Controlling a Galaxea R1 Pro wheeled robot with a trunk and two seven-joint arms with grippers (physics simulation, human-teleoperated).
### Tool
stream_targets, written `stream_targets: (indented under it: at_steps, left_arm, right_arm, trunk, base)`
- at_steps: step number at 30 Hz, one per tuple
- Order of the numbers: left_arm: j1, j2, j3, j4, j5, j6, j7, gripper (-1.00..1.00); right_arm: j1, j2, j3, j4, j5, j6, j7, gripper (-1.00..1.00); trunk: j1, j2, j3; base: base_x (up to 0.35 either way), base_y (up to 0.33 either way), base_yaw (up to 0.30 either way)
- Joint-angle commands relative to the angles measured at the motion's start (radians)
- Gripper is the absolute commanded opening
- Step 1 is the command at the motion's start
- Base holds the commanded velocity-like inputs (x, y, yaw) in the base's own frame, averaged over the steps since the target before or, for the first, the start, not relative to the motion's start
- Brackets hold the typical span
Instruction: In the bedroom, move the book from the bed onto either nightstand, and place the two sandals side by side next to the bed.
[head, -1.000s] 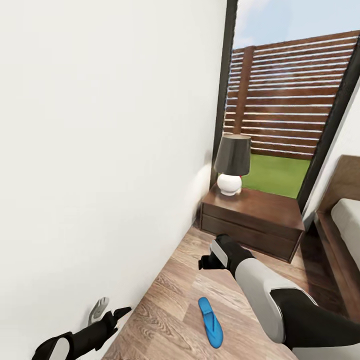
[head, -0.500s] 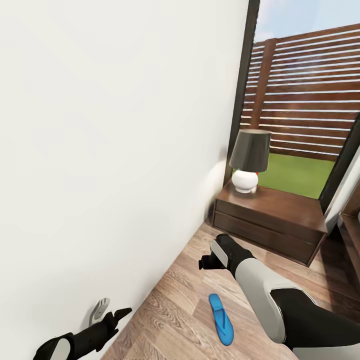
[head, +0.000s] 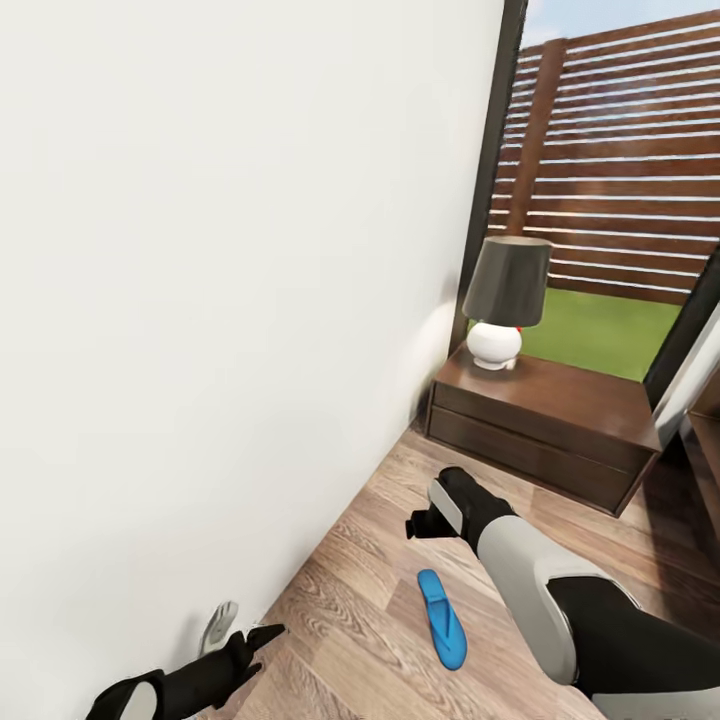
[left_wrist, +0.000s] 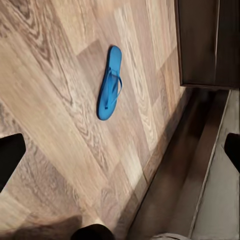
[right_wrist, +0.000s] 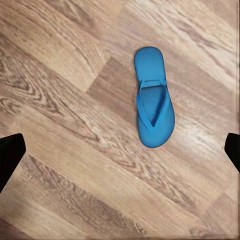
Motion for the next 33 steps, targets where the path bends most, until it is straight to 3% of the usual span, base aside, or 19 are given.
stream_targets:
  at_steps: [1, 4, 9, 33]
  left_arm:
    - [-0.001, 0.001, -0.008, 0.006, 0.001, 0.006, -0.028, 1.00]
    - [-0.001, 0.002, -0.036, 0.030, -0.002, 0.006, -0.112, 1.00]
    - [-0.001, 0.004, -0.050, 0.047, -0.004, 0.005, -0.163, 1.00]
    - [-0.001, 0.015, -0.046, 0.056, -0.009, -0.004, -0.186, 1.00]
  right_arm:
    - [0.000, -0.005, 0.000, -0.003, -0.007, 0.006, -0.007, 1.00]
    - [-0.006, -0.028, -0.001, -0.007, -0.009, 0.017, -0.007, 1.00]
    - [-0.021, -0.049, -0.001, -0.009, -0.011, 0.037, -0.007, 1.00]
    - [-0.065, -0.061, 0.001, -0.012, -0.008, 0.074, -0.007, 1.00]
  trunk:
    - [0.000, -0.001, -0.005]
    - [0.002, -0.001, -0.017]
    - [0.004, -0.003, -0.036]
    - [0.015, -0.008, -0.129]
  base:
    - [0.000, 0.000, 0.002]
    - [0.000, 0.000, 0.000]
    - [0.000, 0.000, 0.000]
    - [0.000, 0.000, 0.000]
